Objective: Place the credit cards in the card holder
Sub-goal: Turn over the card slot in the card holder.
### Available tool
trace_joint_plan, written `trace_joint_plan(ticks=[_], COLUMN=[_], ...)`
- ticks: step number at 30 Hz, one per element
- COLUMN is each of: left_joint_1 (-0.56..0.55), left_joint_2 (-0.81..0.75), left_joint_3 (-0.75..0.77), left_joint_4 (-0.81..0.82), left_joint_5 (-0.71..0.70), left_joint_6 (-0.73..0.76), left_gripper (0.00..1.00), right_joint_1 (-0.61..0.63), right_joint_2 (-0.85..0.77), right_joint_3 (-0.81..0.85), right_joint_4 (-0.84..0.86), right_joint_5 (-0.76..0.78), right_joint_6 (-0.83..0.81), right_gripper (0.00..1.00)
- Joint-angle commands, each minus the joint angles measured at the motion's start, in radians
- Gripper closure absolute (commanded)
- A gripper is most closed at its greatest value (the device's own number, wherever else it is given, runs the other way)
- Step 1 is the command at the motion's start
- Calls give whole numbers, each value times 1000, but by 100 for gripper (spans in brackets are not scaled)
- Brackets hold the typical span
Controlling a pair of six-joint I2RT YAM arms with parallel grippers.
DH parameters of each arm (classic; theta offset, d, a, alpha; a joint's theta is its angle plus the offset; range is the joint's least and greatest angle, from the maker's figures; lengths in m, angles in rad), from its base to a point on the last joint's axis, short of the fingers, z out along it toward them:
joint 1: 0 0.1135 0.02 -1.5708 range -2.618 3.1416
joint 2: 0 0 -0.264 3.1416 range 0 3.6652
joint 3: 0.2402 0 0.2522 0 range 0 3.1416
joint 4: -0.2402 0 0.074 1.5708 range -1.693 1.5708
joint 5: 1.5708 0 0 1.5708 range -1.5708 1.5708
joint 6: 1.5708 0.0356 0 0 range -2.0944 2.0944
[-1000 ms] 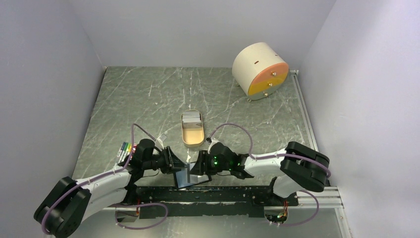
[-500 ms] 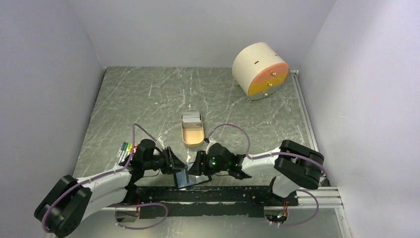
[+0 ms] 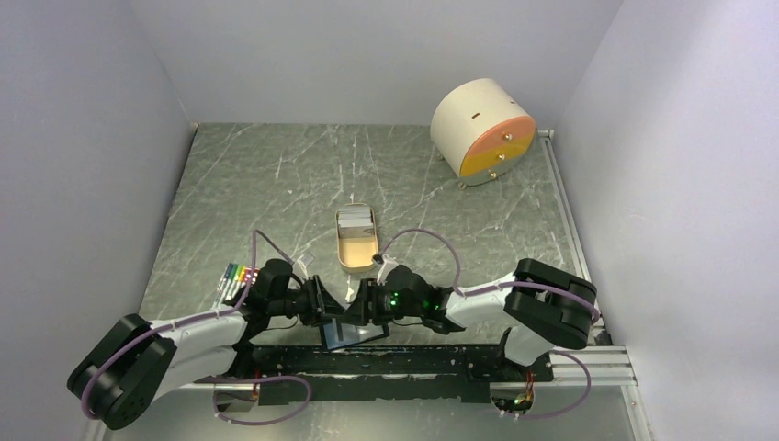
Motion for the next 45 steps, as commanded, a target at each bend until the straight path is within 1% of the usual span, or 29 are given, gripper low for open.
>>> trace_joint_plan(ticks=[1,6,9,10,13,15,21,24,27,30,34,36,41,45], left_joint_1=[-12,-15,-18,-21,-27,-32,-60,-78,-106,-123,-125,-126,-124,-126], left_joint_2=[10,6,-9,-18,-40,-43,-17,55,118,178,183,160,84,27], left_joint_3=[16,19,32,42,76,94,144,167,185,205,226,238,298,314], left_joint_4=[42,36,25,14,-36,-61,-101,-67,-6,41,17,-33,-221,-343], left_joint_5=[-5,-9,-7,-8,-19,-23,-60,-57,-48,-39,-51,-67,-124,-168], left_joint_6=[-6,-7,-10,-7,6,10,16,18,4,-4,6,25,100,123], left_gripper=[67,67,66,64,56,54,54,54,54,55,55,54,50,49], right_joint_1=[8,8,8,8,8,10,9,8,8,7,7,7,5,5], right_joint_2=[15,15,-34,-63,-184,-284,-600,-711,-775,-796,-777,-749,-658,-610], right_joint_3=[-1,-6,-9,-13,-53,-79,-127,-148,-156,-156,-133,-100,3,45], right_joint_4=[81,84,3,-40,-147,-235,-452,-496,-516,-521,-530,-565,-674,-694], right_joint_5=[-23,-23,9,28,97,154,341,390,431,448,483,505,555,565], right_joint_6=[19,22,-7,-17,-39,-49,-64,-72,-80,-94,-127,-143,-179,-214], right_gripper=[47,47,48,48,48,48,47,46,45,43,40,40,39,39])
